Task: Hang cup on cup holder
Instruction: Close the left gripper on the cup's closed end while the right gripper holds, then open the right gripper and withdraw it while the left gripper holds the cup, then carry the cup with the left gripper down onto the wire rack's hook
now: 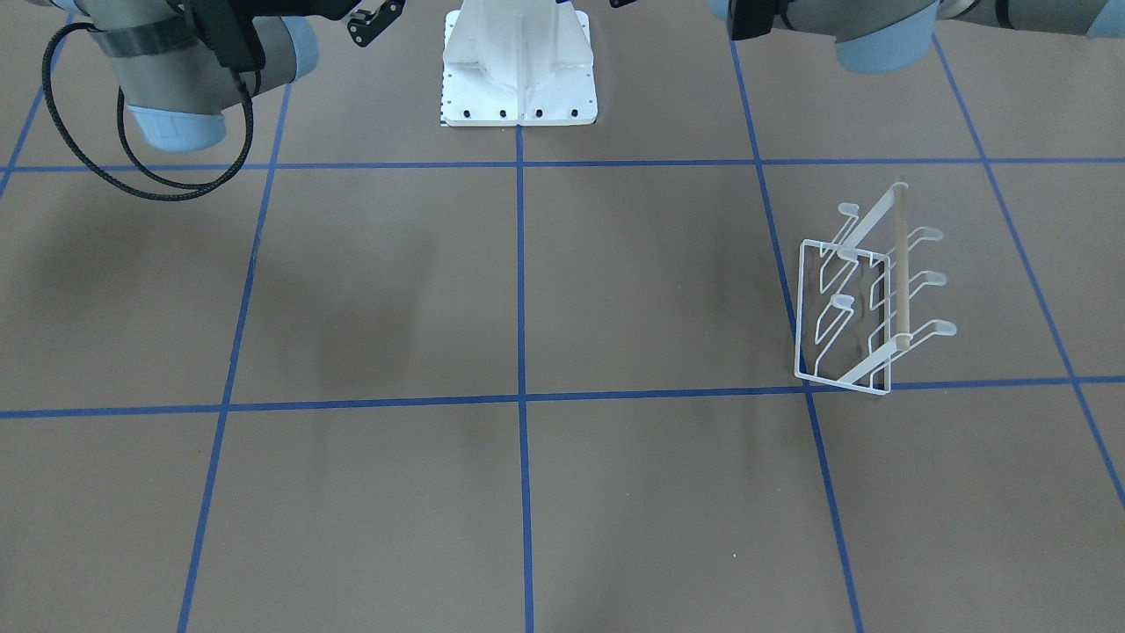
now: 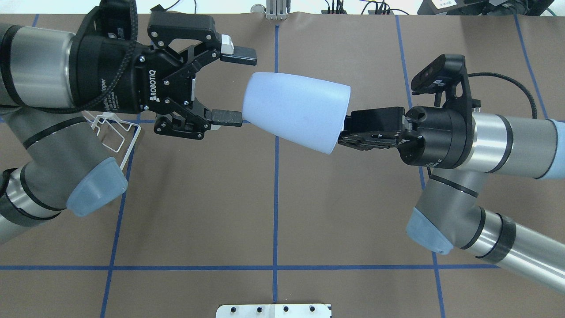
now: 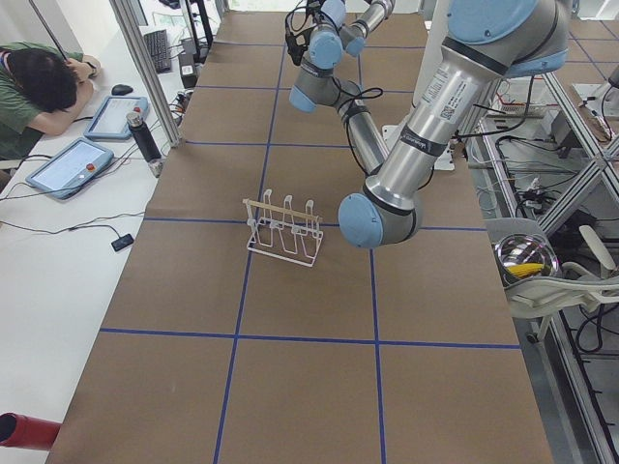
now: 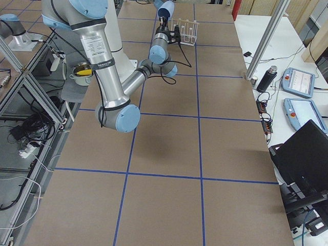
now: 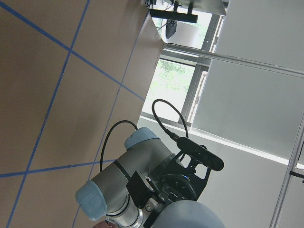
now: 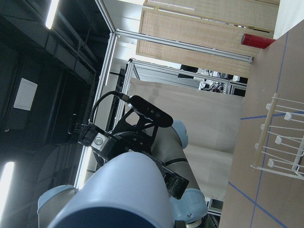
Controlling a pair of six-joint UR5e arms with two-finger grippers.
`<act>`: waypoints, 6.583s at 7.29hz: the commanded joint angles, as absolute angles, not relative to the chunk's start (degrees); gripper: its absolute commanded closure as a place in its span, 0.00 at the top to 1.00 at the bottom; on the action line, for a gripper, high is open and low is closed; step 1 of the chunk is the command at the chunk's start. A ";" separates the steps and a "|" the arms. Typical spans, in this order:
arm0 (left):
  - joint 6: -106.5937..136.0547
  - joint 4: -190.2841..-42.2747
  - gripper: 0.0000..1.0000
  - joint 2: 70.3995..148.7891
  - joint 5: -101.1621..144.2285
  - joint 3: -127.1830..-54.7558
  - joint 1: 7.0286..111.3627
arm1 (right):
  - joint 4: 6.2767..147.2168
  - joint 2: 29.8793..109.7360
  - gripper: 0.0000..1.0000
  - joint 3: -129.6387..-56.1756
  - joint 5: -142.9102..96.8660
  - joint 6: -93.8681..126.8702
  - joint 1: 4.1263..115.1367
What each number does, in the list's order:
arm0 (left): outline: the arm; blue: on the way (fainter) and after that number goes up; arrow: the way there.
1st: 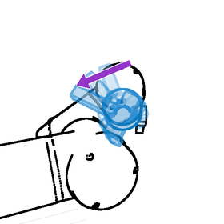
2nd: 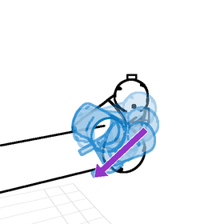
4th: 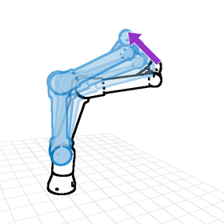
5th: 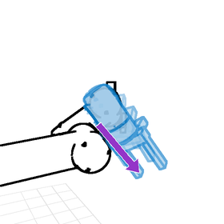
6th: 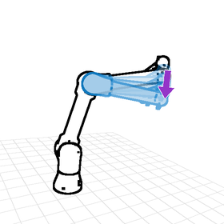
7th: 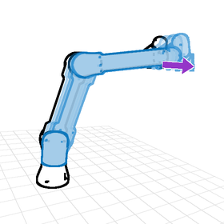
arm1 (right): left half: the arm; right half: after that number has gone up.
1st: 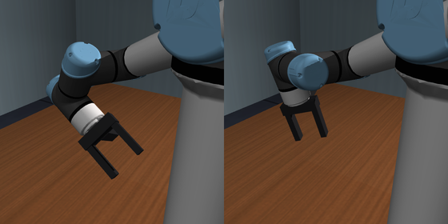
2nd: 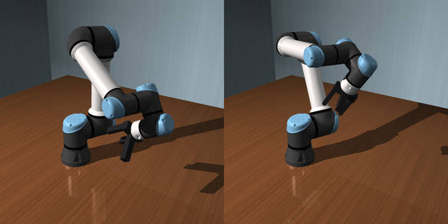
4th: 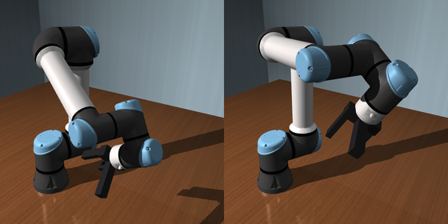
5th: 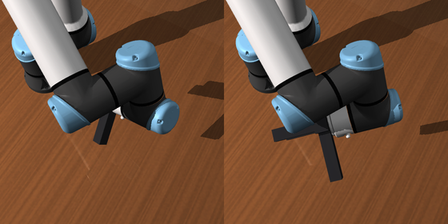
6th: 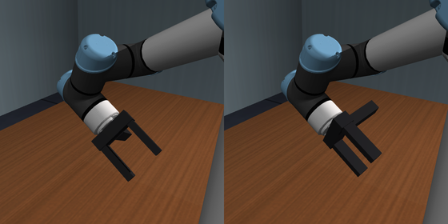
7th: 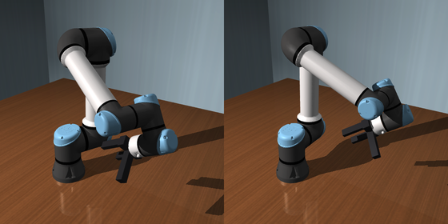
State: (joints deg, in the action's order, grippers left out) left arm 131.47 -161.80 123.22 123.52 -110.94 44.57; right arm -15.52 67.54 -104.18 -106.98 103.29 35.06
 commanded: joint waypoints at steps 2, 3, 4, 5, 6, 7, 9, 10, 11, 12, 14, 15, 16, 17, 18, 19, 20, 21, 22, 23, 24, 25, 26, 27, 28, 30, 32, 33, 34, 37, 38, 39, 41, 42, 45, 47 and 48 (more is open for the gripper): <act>131.48 -161.81 0.98 123.22 123.22 -110.92 44.30 | -18.19 67.59 0.00 -102.92 -104.33 102.30 33.66; 131.40 -161.89 0.98 123.22 123.14 -110.92 43.69 | -18.89 67.50 0.00 -102.66 -103.28 102.30 33.49; 131.40 -161.89 0.98 123.22 123.13 -110.92 43.51 | -19.68 67.50 0.00 -102.40 -102.31 102.30 33.23; 131.40 -161.81 0.98 123.22 123.13 -110.92 43.42 | -19.69 67.50 0.00 -102.22 -102.30 102.22 33.14; 131.48 -161.89 0.98 123.22 122.79 -111.00 43.07 | -19.69 67.50 0.00 -101.52 -102.39 102.22 33.05; 131.48 -161.89 0.98 123.31 122.35 -111.09 42.98 | -19.77 67.50 0.00 -101.43 -102.39 102.22 32.87; 131.48 -161.89 0.98 123.40 121.91 -111.01 42.54 | -19.69 67.50 0.00 -101.43 -102.39 102.22 32.17; 131.40 -161.89 0.98 123.40 121.03 -111.09 41.58 | -19.69 67.50 0.00 -101.43 -102.31 102.22 32.17; 131.40 -161.89 0.98 123.40 119.98 -111.09 40.79 | -19.69 67.50 0.00 -101.43 -102.30 102.22 32.08; 131.40 -161.89 0.94 123.40 119.97 -111.09 40.61 | -19.69 67.50 0.00 -101.43 -102.30 102.22 32.08; 131.48 -161.89 0.75 123.40 119.97 -111.09 40.61 | -19.69 67.50 0.00 -101.43 -102.30 102.22 32.17; 131.48 -161.89 0.66 123.40 120.06 -111.09 40.52 | -19.69 67.59 0.00 -101.43 -102.30 102.22 32.17; 131.48 -161.89 0.62 123.40 119.97 -111.44 40.52 | -19.69 67.59 0.00 -101.43 -102.30 102.04 32.17; 131.48 -161.89 0.52 123.40 120.06 -111.53 40.52 | -19.69 67.67 0.00 -101.43 -102.30 101.26 32.08; 131.66 -161.89 0.38 123.40 119.97 -111.71 40.43 | -19.60 67.59 0.76 -101.51 -102.22 101.42 31.99; 134.27 -161.89 0.18 123.31 120.06 -111.80 40.43 | -19.60 67.67 1.00 -101.77 -102.13 101.60 31.99; 134.56 -161.89 0.07 123.31 120.06 -111.80 40.43 | -19.60 67.68 1.00 -102.04 -101.95 101.69 32.08; 134.47 -161.89 0.00 123.31 119.97 -111.80 40.43 | -19.69 67.68 1.00 -102.04 -102.04 101.69 32.08; 134.47 -161.89 0.00 123.31 119.97 -111.71 40.43 | -19.69 68.37 1.00 -102.48 -102.13 101.95 32.17; 134.30 -161.81 0.00 123.05 120.06 -111.71 40.52 | -19.69 69.77 1.00 -103.52 -102.13 101.95 32.43; 133.86 -161.81 0.00 122.79 120.06 -111.80 40.69 | -19.43 71.61 1.00 -103.97 -102.56 101.95 34.43; 133.60 -161.81 0.00 122.61 119.97 -111.62 41.39 | -18.64 74.85 1.00 -103.80 -103.44 101.95 37.85; 133.59 -161.20 0.00 122.52 119.97 -111.53 43.48 | -18.63 77.67 1.00 -102.84 -106.14 101.78 42.58; 133.51 -160.93 0.00 122.17 120.41 -111.19 46.90 | -16.72 78.13 1.00 -100.31 -110.87 101.78 48.46; 132.81 -161.01 0.00 119.73 121.63 -111.27 50.24 | -12.52 78.40 1.00 -97.76 -116.05 101.43 55.13; 121.96 -153.78 0.00 118.66 126.62 -111.44 54.47 | -0.61 77.96 1.00 -89.24 -131.58 88.78 69.89; 104.78 -136.58 0.00 118.75 131.99 -115.11 59.13 | 19.59 79.27 1.00 -88.51 -131.75 63.22 74.50; 97.89 -127.79 0.00 118.74 132.62 -117.31 60.72 | 30.21 79.45 1.00 -88.07 -130.79 50.66 77.05; 90.78 -119.87 0.00 118.31 132.63 -119.51 62.12 | 41.11 79.02 1.00 -88.07 -128.61 37.40 79.17; 63.11 -94.05 0.00 116.02 131.93 -125.14 65.38 | 68.64 77.35 1.00 -88.59 -127.26 8.49 81.65; 55.10 -85.08 0.00 116.02 130.97 -125.77 65.48 | 76.82 77.43 1.00 -88.77 -127.27 3.83 81.39; 48.15 -79.25 0.00 115.93 126.87 -126.03 64.96 | 84.82 77.26 1.00 -88.68 -128.14 -0.83 81.30; 45.70 -74.98 0.00 115.14 125.42 -125.43 63.46 | 100.92 76.03 1.00 -91.22 -128.41 -7.50 81.56; 45.70 -74.97 0.00 114.96 125.07 -124.03 63.20 | 106.38 75.85 1.00 -91.75 -128.41 -10.34 83.04; 42.22 -74.97 0.00 116.19 122.17 -117.97 61.96 | 109.78 76.73 1.00 -95.45 -127.89 -9.41 83.14; 39.81 -75.23 0.00 116.10 121.12 -115.07 61.96 | 109.51 75.94 1.00 -95.71 -127.18 -8.80 82.80; 39.73 -75.41 0.00 116.10 120.85 -114.00 61.70 | 109.16 75.94 1.00 -96.50 -127.26 -8.44 82.88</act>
